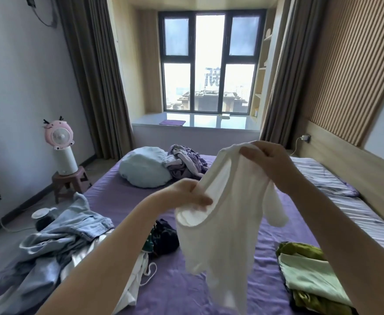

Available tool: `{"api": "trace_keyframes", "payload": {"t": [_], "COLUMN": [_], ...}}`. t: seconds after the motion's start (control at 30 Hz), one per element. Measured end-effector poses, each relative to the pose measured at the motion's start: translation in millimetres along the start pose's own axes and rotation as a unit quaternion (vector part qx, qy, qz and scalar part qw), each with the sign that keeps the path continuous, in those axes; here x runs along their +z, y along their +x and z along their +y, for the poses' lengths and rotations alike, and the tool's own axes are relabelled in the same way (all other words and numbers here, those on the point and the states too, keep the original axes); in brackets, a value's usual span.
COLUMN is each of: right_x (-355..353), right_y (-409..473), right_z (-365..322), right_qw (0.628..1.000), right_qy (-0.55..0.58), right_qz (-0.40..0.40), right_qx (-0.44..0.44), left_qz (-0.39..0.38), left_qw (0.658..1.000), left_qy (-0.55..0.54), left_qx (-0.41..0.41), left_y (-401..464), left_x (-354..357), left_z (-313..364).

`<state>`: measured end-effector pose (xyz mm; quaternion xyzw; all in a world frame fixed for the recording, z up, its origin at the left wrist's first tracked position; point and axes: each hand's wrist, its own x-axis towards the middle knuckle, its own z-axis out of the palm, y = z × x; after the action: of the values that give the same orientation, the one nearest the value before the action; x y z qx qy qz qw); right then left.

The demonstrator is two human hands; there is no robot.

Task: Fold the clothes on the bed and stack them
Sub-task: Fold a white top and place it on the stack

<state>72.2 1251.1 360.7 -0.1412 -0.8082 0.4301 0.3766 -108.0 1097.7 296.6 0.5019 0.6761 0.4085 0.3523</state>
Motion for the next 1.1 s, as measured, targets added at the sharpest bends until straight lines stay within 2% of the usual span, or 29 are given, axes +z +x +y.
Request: {"api": "trace_keyframes", "payload": {"t": [0.07,0.13,0.2,0.3,0.37,0.47,0.53,0.6,0.67,0.73,0.83,0.93,1.0,1.1], "right_x": [-10.1,-18.3,-20.1,-14.5,-13.0,-16.3,-17.8,-18.1,-18.5,-20.9,-27.1,-29.8,-27.8,-25.2], "right_y": [1.2,-2.0,-10.2,-29.2,-43.3,-63.6,-75.0,-83.2,-88.6,-92.7,-98.5,-104.2,-109.0,-118.3], "right_z": [7.3,19.2,34.6,58.8,72.4,87.7,93.5,98.6,101.3,101.6,98.4,94.7,94.1,95.2], "right_qw": [0.998,0.992,0.987,0.976,0.972,0.971,0.971,0.969,0.968,0.969,0.967,0.959,0.956,0.952], "right_qy": [0.045,0.073,0.083,0.106,0.101,0.072,0.04,0.004,-0.05,-0.114,-0.184,-0.221,-0.223,-0.228], "right_qz": [0.029,0.046,0.06,0.097,0.12,0.136,0.147,0.166,0.174,0.158,0.138,0.168,0.19,0.195], "right_qx": [0.046,0.088,0.122,0.161,0.177,0.181,0.183,0.181,0.173,0.15,0.108,0.051,0.034,0.054], "left_qz": [-0.035,-0.037,-0.01,0.045,0.05,-0.017,-0.079,-0.109,-0.059,0.042,0.188,0.308,0.369,0.407], "left_qw": [0.999,0.996,0.994,0.995,0.995,0.991,0.979,0.967,0.974,0.985,0.979,0.95,0.92,0.878], "left_qy": [-0.032,-0.074,-0.107,-0.087,-0.083,-0.127,-0.187,-0.227,-0.214,-0.162,-0.078,0.043,0.128,0.246], "left_qx": [-0.017,-0.019,-0.033,-0.037,-0.033,-0.027,-0.024,-0.021,-0.036,-0.045,-0.027,-0.002,0.032,0.048], "left_y": [-9.9,-18.0,-22.7,-26.5,-29.7,-40.5,-47.9,-54.4,-57.4,-57.0,-52.4,-48.8,-50.8,-61.2], "left_x": [2.0,4.5,8.0,13.6,15.1,13.8,11.8,9.1,9.5,13.3,18.2,22.3,27.6,33.5], "left_z": [-23.9,-40.4,-49.5,-53.9,-57.7,-65.6,-71.7,-74.4,-71.8,-66.5,-60.1,-55.5,-54.3,-49.9]}}
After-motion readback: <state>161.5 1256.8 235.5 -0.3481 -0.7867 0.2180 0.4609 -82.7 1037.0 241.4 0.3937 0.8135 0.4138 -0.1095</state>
